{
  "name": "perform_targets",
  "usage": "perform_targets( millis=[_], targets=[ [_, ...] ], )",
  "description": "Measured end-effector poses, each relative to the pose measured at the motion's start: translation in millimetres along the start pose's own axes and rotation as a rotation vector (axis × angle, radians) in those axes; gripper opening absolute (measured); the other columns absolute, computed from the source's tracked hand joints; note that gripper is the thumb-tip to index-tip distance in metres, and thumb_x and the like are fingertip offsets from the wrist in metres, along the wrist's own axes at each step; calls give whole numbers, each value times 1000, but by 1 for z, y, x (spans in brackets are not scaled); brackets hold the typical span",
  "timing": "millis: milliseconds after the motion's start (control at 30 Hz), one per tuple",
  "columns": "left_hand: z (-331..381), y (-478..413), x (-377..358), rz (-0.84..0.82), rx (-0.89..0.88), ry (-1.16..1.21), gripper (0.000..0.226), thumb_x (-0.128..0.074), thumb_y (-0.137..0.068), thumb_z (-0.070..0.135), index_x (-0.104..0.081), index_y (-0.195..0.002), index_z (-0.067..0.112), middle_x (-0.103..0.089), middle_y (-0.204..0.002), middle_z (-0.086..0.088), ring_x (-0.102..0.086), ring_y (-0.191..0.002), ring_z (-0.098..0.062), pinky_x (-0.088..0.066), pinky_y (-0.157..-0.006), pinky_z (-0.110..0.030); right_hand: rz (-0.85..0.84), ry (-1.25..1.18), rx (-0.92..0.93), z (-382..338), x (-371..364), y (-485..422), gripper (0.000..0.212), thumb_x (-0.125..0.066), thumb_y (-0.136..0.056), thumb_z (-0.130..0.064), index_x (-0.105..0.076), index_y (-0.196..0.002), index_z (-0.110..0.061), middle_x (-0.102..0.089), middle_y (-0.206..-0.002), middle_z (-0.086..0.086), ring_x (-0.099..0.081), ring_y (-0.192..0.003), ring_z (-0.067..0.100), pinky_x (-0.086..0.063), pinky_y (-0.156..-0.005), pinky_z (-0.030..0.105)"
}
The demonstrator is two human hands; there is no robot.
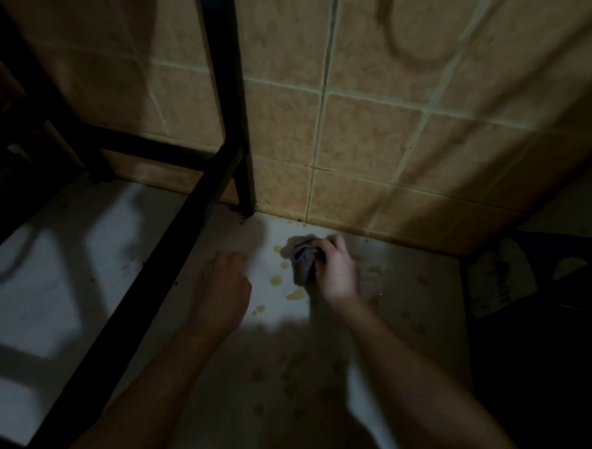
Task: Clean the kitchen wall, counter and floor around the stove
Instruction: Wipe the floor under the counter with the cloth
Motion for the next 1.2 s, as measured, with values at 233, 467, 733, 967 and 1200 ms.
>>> perform_targets(
  millis=[233, 467, 733, 967, 1200],
  targets=[
    [-4, -7, -10, 42, 85, 127, 35, -43, -96, 13, -46, -130, 12, -43, -136, -6, -41, -121, -24, -33, -100, -34, -58, -156, -130, -14, -51, -44, 28, -52, -89, -11, -58, -117, -16, -43, -120, 5, -57, -98, 27, -47, -94, 36],
    [-20, -12, -32, -51, 127, 32, 34, -40, -97, 21, -48, -130, 15, -45, -136, -6, -42, -122, -23, -34, -102, -34, -375, 83, 21, -27, -114, -59, 50, -58, -90, -19, -44, -137, -19, -11, -156, 12, -26, -138, 37, -33, -109, 41],
    [-25, -11, -31, 8, 156, 103, 29, -42, -97, 18, -53, -123, 10, -49, -129, -11, -46, -117, -27, -36, -99, -36, -339, 421, 33, -24, -105, -83, 51, -62, -83, -19, -43, -131, -17, -42, -134, 12, -39, -124, 35, -39, -97, 48],
    [-35, -10, -38, -9, 121, 71, 23, -43, -95, 21, -56, -114, 16, -52, -119, -6, -47, -110, -23, -35, -93, -35, -273, 391, -140, 28, -67, -74, 34, -43, -93, -19, -45, -126, -25, -48, -132, 11, -41, -123, 32, -37, -95, 45],
    [-22, -7, -49, -59, 67, 81, 31, -46, -93, 24, -51, -124, 22, -50, -125, -1, -47, -114, -20, -37, -93, -31, -125, 269, -176, 42, -56, -54, 34, -48, -93, -18, -49, -127, -19, -43, -137, 12, -41, -124, 33, -43, -97, 45]
  ],
)
Point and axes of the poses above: each hand's wrist, its own y-axis away from the middle knuckle, its own x-axis out of the back of the hand, z = x × y, the point moved 5 cm from there along -y, towards the middle knuckle
